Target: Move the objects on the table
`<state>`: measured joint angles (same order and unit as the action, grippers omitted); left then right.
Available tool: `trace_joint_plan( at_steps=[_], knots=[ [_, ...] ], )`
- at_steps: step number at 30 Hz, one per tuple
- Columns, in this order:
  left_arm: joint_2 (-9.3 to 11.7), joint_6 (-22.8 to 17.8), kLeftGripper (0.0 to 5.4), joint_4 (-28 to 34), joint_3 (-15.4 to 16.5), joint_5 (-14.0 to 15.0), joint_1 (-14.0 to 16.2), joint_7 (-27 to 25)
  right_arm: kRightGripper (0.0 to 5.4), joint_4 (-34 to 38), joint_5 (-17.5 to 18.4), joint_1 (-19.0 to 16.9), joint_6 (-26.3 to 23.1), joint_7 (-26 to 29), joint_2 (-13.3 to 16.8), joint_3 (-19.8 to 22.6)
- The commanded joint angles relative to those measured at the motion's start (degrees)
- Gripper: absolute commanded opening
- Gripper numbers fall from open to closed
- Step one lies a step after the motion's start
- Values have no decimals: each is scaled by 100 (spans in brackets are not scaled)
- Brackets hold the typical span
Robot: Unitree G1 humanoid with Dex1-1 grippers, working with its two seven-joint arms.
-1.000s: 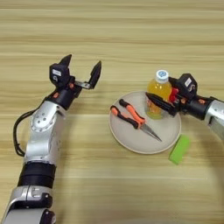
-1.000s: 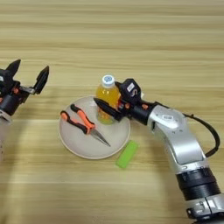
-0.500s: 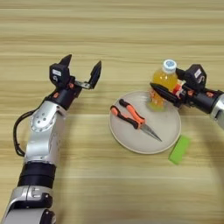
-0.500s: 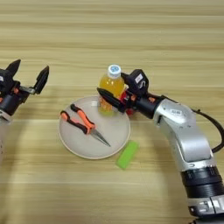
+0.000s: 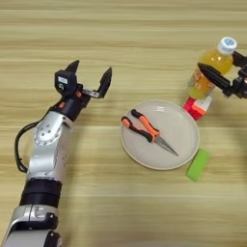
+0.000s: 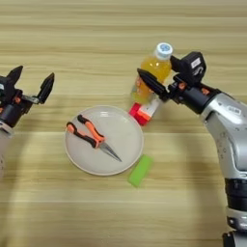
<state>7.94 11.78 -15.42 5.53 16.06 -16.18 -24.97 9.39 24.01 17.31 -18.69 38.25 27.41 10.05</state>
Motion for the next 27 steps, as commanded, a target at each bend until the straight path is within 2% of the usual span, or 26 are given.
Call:
trace_joint_plan(
  at_steps=[1, 4, 8, 19, 27],
  knots=[
    [45, 24, 540, -47, 2, -66, -44, -7, 355, 0, 147, 89, 17, -60, 287, 457],
    [56, 24, 540, -54, 10, -63, -44, -14, 355, -132, 126, -2, 69, -89, 368, 654],
    [67, 26, 540, -63, 17, -56, -43, -32, 355, -340, 14, -112, 147, -95, 402, 709],
    [76, 16, 540, -44, 26, -56, -31, -54, 355, -1571, -552, -304, 706, -99, 353, 532],
    [74, 16, 540, -45, 32, -59, -33, -54, 355, -2104, -896, -230, 1069, -147, 386, 370]
  ],
)
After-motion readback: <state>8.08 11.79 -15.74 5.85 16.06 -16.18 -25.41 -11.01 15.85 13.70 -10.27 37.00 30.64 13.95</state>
